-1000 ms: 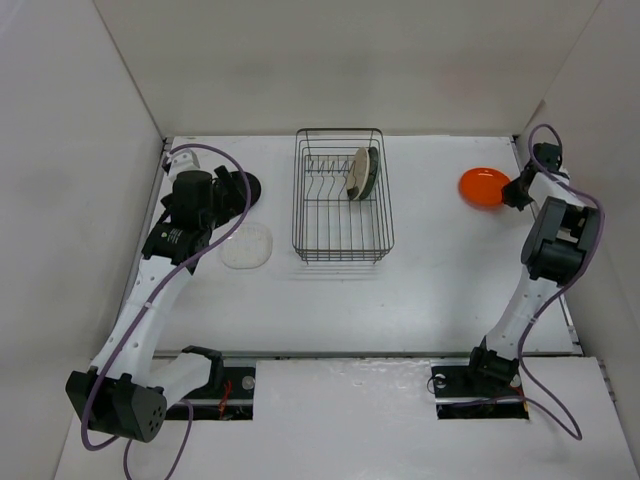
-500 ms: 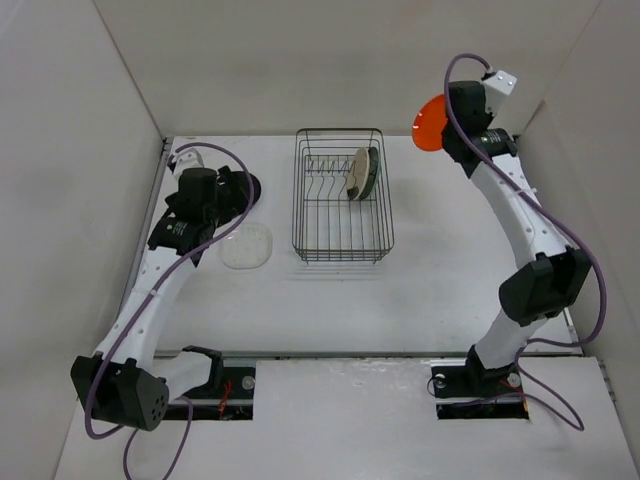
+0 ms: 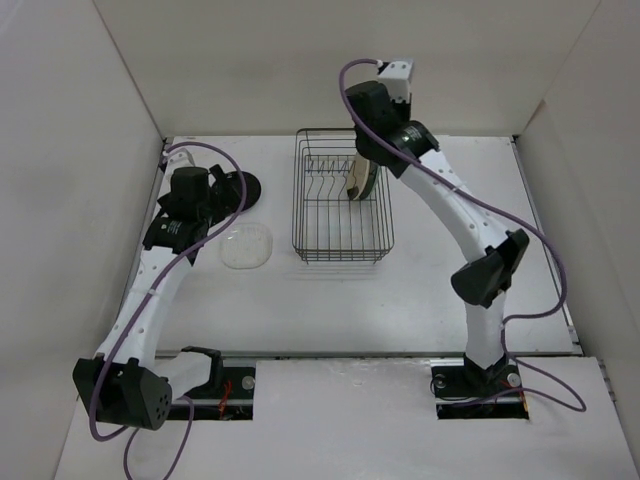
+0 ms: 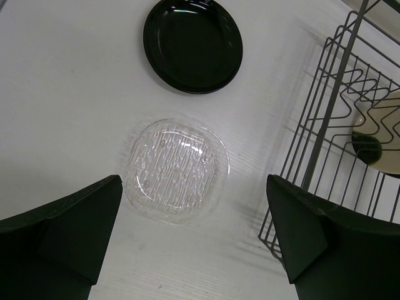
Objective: Load the plates into the dish rack
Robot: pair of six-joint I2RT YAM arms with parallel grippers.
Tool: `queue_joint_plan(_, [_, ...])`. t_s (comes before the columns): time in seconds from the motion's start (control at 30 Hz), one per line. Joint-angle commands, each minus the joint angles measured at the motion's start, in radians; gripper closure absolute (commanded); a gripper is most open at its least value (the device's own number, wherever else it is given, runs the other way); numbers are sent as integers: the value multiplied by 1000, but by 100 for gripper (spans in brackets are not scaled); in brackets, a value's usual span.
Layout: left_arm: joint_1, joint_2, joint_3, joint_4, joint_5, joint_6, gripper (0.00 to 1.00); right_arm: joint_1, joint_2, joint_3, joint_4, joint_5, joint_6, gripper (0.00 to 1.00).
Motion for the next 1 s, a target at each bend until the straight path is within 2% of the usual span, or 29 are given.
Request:
queue_joint_plan(0.0, [12,-7,43,17,12,-9,0,25,74,104,-39,41,-59,100])
queue_joint_plan(0.37, [21,-7,33,26,31,-9,0,54,251,171,-7,32,-111,100])
queue_joint_plan(0.97, [30,-7,5,35,69,-9,0,63,366,184,119,58,-129,100])
